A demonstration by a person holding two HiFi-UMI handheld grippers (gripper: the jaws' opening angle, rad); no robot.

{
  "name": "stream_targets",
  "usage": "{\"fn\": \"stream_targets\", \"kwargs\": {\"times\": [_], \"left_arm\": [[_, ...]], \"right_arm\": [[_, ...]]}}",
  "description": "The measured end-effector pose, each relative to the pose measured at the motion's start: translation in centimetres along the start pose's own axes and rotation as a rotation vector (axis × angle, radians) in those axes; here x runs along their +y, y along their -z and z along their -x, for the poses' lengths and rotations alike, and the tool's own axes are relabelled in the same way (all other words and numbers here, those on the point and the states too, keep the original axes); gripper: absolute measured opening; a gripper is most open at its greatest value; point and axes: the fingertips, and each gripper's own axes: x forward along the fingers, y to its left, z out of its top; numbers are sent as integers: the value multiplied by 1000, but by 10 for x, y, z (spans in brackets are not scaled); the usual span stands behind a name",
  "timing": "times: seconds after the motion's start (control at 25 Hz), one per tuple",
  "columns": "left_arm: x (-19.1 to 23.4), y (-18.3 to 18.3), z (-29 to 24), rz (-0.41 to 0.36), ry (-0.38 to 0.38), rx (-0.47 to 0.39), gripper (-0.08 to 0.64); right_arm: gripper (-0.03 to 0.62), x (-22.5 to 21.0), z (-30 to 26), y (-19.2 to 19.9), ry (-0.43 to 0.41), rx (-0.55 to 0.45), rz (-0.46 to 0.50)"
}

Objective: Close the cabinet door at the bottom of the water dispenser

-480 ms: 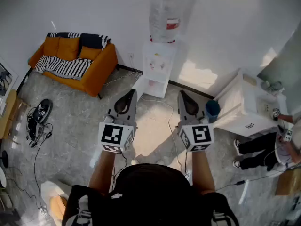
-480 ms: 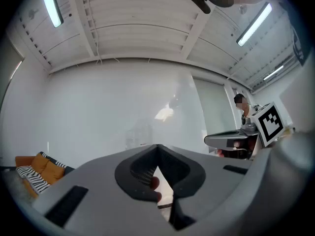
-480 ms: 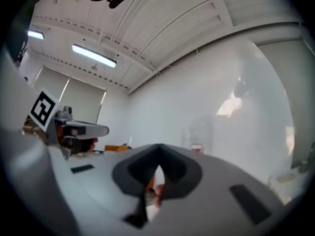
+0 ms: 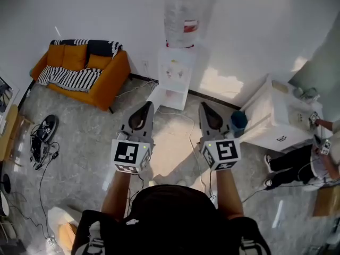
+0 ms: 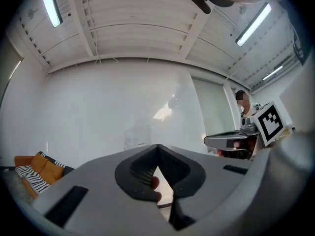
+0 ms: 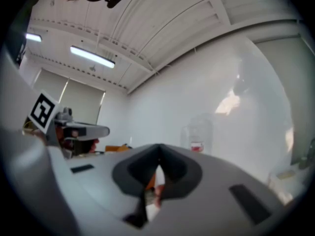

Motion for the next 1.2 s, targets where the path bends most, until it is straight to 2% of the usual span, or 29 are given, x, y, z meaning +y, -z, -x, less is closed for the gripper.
{"fn": "stream_targets", "kwargs": {"times": [0.2,0.44,0.64,1.2], "left_arm": [[-6,3,-1,20,9,3,9],[-23,9,-8,1,5,11,9],[-34,15,-12,24,-11,28,9],[-85,21,-15,11,-34,38,9]], "right_arm": [[34,-4,7,2,3,1,-4],[34,-19,15,8,-1,12,-11],[34,-30,22,12,-14,9,-21],[34,-60,59,23,-44,-2,-43]]}}
